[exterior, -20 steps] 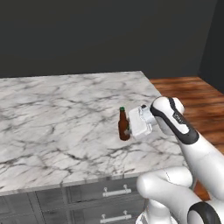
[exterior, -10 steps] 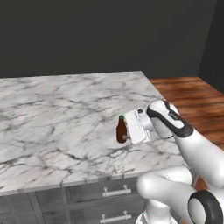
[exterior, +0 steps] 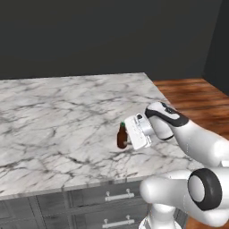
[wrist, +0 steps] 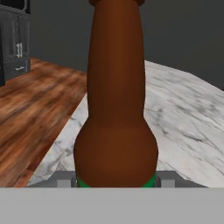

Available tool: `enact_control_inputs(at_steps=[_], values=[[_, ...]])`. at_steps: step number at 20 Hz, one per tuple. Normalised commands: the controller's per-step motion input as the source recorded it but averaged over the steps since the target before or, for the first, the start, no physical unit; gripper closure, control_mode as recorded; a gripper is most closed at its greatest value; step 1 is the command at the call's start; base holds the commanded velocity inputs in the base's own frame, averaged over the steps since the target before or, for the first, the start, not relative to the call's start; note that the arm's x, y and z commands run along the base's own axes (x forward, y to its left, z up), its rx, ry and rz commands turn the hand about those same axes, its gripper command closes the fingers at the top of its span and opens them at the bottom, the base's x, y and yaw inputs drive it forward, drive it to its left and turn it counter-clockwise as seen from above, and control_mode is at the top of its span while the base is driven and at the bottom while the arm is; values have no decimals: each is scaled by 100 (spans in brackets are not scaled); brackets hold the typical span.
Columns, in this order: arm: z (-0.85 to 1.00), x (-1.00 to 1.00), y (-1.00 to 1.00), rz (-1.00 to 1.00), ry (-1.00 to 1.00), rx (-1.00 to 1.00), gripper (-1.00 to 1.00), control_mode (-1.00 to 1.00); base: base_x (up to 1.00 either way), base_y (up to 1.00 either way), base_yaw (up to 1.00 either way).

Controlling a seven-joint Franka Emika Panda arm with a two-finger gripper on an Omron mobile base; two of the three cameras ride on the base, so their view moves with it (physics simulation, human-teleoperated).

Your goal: Get the candle and the beer from the cabinet and move them to the dining counter.

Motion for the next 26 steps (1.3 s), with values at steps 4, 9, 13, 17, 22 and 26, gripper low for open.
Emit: enact_control_inputs(at_steps=[4,9,13,17,22,26], values=[[-28,13,0,5,0,2,100,-100,0,0,0],[-27,11,0,3,0,1,100,-100,0,0,0],[-25,7,1,0,0,0,100,-100,0,0,0],[-20,8,0,0,0,0,100,-100,0,0,0],[-19,6,0,0,0,0,100,-100,0,0,0],[-15,9,0,0,0,0,100,-100,0,0,0]])
